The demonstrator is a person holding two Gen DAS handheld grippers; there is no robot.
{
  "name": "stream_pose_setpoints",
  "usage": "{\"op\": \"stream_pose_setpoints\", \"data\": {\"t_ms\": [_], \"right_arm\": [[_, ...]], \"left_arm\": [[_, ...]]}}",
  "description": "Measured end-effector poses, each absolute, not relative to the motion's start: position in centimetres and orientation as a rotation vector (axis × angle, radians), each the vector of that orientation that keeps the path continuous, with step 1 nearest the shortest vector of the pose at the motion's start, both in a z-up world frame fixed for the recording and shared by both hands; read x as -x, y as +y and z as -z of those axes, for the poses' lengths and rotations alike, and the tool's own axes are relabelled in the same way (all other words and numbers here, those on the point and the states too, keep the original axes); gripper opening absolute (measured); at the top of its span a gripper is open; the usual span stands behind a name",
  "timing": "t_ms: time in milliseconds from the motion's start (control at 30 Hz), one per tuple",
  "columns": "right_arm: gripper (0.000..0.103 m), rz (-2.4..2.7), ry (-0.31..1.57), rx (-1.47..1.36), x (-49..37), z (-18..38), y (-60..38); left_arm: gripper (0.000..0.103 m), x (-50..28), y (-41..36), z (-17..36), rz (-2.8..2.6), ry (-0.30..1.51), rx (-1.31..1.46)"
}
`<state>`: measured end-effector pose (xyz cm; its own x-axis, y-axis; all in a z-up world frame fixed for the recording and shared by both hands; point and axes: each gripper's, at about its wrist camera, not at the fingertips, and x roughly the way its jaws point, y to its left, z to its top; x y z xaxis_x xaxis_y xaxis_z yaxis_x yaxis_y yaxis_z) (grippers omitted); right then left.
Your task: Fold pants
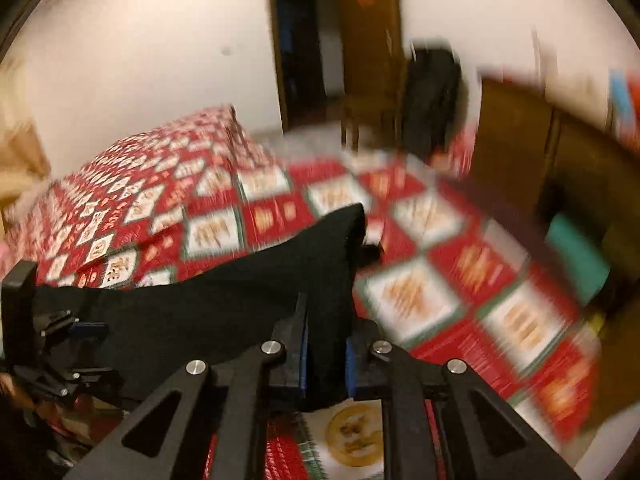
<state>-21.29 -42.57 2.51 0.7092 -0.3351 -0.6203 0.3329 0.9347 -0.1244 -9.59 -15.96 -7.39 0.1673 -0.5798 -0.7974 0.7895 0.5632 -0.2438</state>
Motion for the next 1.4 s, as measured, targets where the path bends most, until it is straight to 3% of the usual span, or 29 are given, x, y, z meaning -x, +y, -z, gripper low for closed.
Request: {"op": "stream_pose_setpoints", "data": {"t_ms": [67,233,267,300,367,400,567,633,667,900,1033,1133,1167,1267,1400], "right_arm": [[0.014,0.385,0.721,0.041,21.0,-2.2,-42.8],[0.017,0.402,0.924,-0.181,19.7,5.1,-48.4],[0.026,0.41,0.948,-0.232,19.8,6.1,-49.5],[0.042,0.418,0.936,-0.277,20.4,6.2,-50.4],[0.056,0.44,0.879,-0.323,21.6,5.5,-51.4],[0.056,0.466,0.83,-0.339,22.5,4.5,-52.1],[0.056,0.589,0.693,-0.264,23.8,1.1,-51.5],[0.037,0.492,0.71,-0.269,22.1,1.3,-50.1],[0.022,0.452,0.735,-0.271,20.9,1.8,-49.4],[0.021,0.444,0.911,-0.289,15.4,7.0,-48.5],[0.019,0.571,0.893,-0.285,15.5,6.5,-48.9],[0.024,0.545,0.783,-0.222,15.6,3.5,-45.8],[0.031,0.463,0.753,-0.225,15.4,2.6,-44.4],[0.07,0.181,0.706,-0.217,13.3,0.5,-38.3],[0.072,-0.23,0.79,-0.199,7.5,1.2,-29.3]], "left_arm": [[0.093,10.0,-16.2,7.0,1.016,0.994,-0.262],[0.093,10.9,-16.7,7.0,1.063,0.98,-0.318],[0.093,11.1,-16.9,7.2,1.064,0.983,-0.335],[0.093,11.3,-16.9,7.4,1.062,0.986,-0.354],[0.093,11.4,-16.9,7.7,1.061,0.99,-0.375],[0.093,11.4,-16.8,7.7,1.064,0.992,-0.372],[0.093,10.5,-16.1,6.9,1.054,0.986,-0.333],[0.093,10.1,-15.6,6.2,1.022,0.95,-0.316],[0.093,9.8,-15.4,6.0,0.992,0.927,-0.306],[0.093,8.6,-15.4,8.2,0.868,0.952,-0.297],[0.093,8.6,-14.3,8.4,0.896,0.966,-0.277],[0.093,8.6,-12.4,7.6,0.928,0.952,-0.288],[0.093,8.5,-11.0,7.1,0.914,0.934,-0.275],[0.093,6.4,-4.6,6.0,0.784,0.902,-0.205],[0.093,3.1,5.0,5.7,0.463,0.879,-0.117]]}}
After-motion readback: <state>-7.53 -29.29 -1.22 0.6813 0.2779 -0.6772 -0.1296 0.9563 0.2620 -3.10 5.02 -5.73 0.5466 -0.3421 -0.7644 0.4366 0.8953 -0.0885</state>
